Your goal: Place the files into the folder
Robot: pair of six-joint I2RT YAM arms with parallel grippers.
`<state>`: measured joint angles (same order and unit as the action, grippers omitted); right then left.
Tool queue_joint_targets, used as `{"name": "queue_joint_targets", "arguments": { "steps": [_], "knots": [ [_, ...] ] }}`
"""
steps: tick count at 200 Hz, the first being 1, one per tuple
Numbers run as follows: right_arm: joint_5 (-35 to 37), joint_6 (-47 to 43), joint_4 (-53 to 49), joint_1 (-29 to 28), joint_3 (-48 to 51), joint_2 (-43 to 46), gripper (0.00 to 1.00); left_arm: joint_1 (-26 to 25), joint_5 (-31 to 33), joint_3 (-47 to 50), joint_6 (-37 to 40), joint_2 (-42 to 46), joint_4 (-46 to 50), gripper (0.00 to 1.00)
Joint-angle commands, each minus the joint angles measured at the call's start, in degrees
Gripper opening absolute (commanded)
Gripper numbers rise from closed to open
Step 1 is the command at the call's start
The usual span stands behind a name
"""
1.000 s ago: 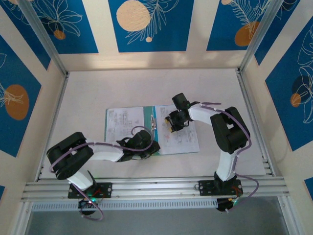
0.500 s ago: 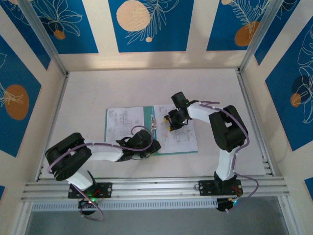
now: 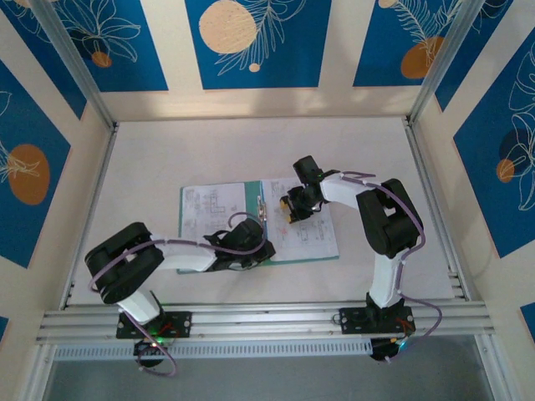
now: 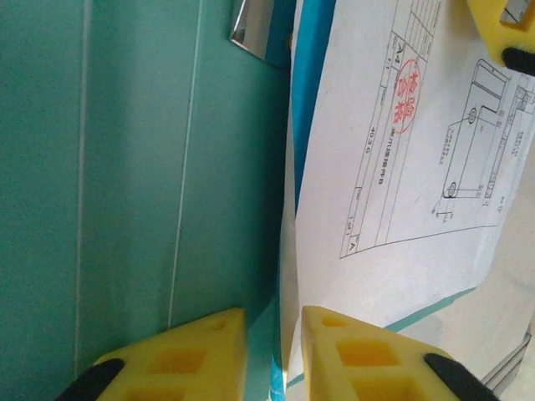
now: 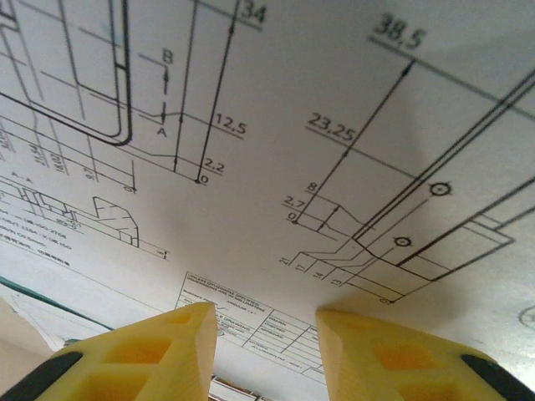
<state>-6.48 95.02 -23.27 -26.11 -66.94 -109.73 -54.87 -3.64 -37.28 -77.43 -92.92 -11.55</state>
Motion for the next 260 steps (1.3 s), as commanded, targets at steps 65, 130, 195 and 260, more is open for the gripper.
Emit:
{"name": "queue_joint_targets", "arguments": {
  "steps": [65,130,195,260],
  "knots": [
    [4.01,0.04,-5.43,0.10,3.01,-2.97,0.40,0.64,0.93,-1.69,2.29,-1.33,3.25,0.00],
    [10.18,-10.52,-11.61,0.06,-4.18,4.44,0.64,0.56,-0.32,0.77,-1.79,-0.86,-2.08,0.00],
    [8.53,-15.83,-12.77,1.90,-3.43,6.17,0.62,0.21,-0.49,1.67,-4.16,-0.41,-4.45,0.00],
    [4.37,-15.14,-10.60,1.33,-3.00,-1.26,0.49,-0.46,0.01,2.69,-4.77,-0.35,-5.25,0.00]
  ]
}}
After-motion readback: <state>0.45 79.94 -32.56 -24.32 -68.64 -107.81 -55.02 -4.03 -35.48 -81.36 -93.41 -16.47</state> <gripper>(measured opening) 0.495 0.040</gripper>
